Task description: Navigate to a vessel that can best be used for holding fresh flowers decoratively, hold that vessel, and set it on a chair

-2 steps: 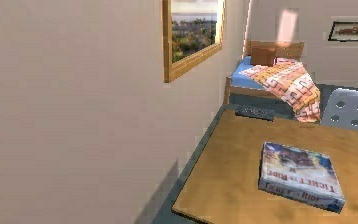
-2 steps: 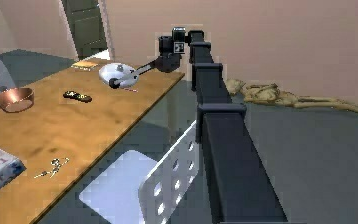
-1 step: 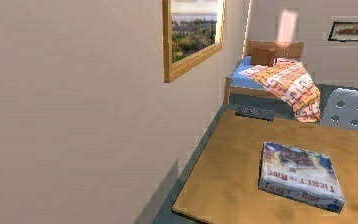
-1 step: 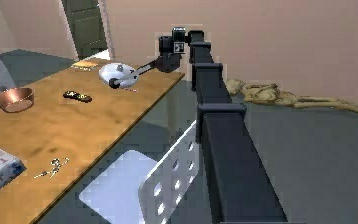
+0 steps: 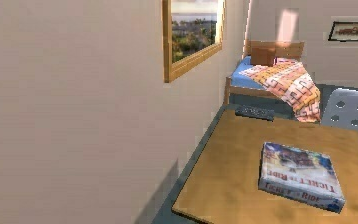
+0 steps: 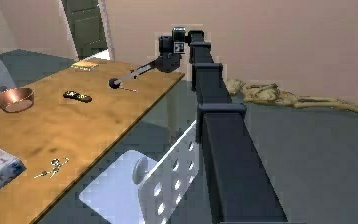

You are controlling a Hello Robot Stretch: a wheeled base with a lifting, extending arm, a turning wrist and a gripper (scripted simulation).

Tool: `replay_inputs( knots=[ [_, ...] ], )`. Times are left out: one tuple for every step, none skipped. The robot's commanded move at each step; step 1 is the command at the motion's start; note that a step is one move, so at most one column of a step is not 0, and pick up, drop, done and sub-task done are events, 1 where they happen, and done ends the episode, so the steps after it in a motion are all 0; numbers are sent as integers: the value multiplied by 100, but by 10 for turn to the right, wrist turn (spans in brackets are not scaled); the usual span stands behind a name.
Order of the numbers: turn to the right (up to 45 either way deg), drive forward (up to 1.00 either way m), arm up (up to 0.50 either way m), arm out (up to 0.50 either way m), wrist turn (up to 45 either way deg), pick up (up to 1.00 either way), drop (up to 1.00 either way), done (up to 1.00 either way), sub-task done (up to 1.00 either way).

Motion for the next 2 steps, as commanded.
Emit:
replay_inputs(
  knots=[
    [0, 0, 0, -10, 0, 0, 0, 0, 0],
    [0, 0, 0, 0, 0, 0, 0, 100, 0]
  ],
)
